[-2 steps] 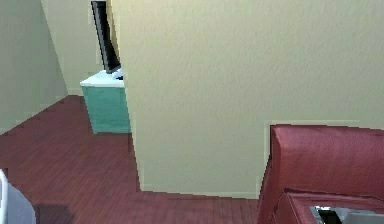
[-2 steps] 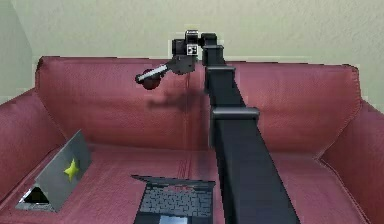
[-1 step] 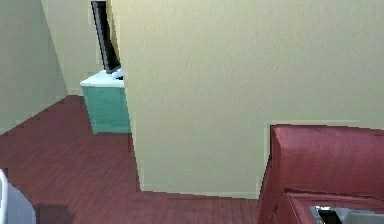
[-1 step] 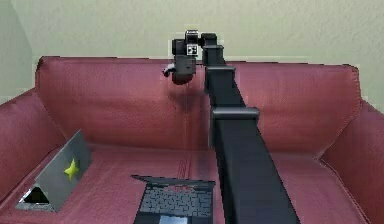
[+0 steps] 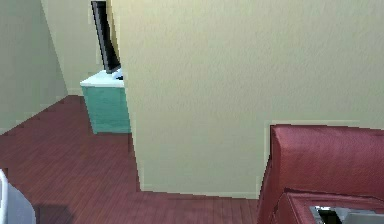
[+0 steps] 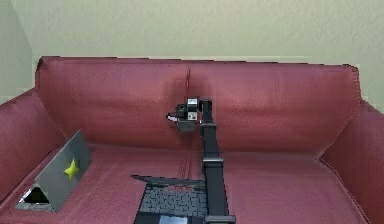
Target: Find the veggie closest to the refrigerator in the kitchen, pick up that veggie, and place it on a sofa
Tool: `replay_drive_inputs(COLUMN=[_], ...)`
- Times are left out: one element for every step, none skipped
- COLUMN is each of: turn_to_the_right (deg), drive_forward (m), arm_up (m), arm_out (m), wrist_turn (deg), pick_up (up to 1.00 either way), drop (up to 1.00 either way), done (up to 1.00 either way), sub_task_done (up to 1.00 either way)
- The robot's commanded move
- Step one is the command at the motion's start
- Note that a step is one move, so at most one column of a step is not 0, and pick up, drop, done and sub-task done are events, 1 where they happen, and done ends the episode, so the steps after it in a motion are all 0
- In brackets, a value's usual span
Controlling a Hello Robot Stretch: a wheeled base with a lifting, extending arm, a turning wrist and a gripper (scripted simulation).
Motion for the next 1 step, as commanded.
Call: replay_drive_inputs(turn_to_the_right=[0.0], drive_forward=[0.00], arm_up=[-0.32], arm_out=[0.00], wrist_turn=[0.0], pick_up=[0.00], drop=[0.00], done=[0.00], sub_task_done=[0.00])
